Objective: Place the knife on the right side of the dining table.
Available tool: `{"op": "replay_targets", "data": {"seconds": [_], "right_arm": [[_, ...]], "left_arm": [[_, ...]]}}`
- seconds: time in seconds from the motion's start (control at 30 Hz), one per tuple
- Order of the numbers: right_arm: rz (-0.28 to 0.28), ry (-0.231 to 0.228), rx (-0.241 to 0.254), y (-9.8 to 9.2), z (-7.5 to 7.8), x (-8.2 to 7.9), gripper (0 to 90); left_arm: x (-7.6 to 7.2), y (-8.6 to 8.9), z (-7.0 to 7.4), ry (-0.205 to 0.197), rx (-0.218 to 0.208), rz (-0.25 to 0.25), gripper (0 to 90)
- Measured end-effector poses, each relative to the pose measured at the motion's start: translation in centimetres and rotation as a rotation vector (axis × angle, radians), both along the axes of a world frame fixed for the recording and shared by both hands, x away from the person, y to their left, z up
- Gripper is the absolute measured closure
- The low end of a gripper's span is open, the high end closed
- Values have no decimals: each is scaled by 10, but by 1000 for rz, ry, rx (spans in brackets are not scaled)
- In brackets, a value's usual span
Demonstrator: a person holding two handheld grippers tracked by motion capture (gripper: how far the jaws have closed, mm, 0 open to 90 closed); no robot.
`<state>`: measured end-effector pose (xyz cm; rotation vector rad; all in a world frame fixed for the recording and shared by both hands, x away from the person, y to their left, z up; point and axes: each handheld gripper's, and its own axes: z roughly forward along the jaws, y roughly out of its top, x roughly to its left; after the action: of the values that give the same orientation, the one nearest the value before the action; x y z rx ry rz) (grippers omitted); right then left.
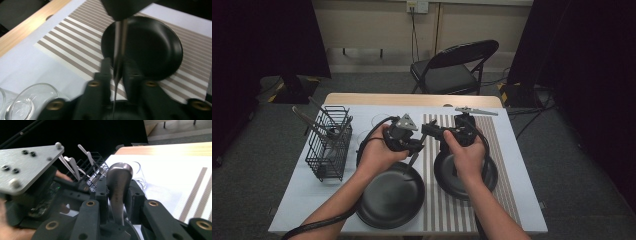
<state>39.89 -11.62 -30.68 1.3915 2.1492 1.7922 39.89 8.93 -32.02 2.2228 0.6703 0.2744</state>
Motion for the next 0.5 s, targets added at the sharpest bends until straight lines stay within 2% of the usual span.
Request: {"op": "replay_targets", "data": {"seconds": [0.07, 0.1, 0.13, 0.17, 0.2, 0.33, 0.43, 0.5], "right_arm": [[7, 4, 1, -1, 1, 1, 751], [9, -8, 0, -1, 1, 1, 751], [10, -5, 2, -2, 2, 2, 751], [12, -7, 1, -3, 2, 2, 751], [14, -6, 7, -4, 2, 3, 751], [13, -16, 8, -9, 2, 7, 751], [13, -26, 3, -13, 3, 9, 751], [12, -36, -7, -16, 5, 10, 751]], "left_arm": [[1, 3, -1, 6, -7, -4, 687], [0, 4, -2, 21, -13, -1, 659], [0, 5, -3, 36, -17, 2, 623], [0, 6, -4, 30, -23, 5, 583], [-1, 7, -5, 37, -10, 10, 548], [0, 12, -11, 61, -21, 11, 420], [-2, 15, -15, 61, -38, 16, 378], [-3, 16, -17, 61, -19, 9, 350]]}}
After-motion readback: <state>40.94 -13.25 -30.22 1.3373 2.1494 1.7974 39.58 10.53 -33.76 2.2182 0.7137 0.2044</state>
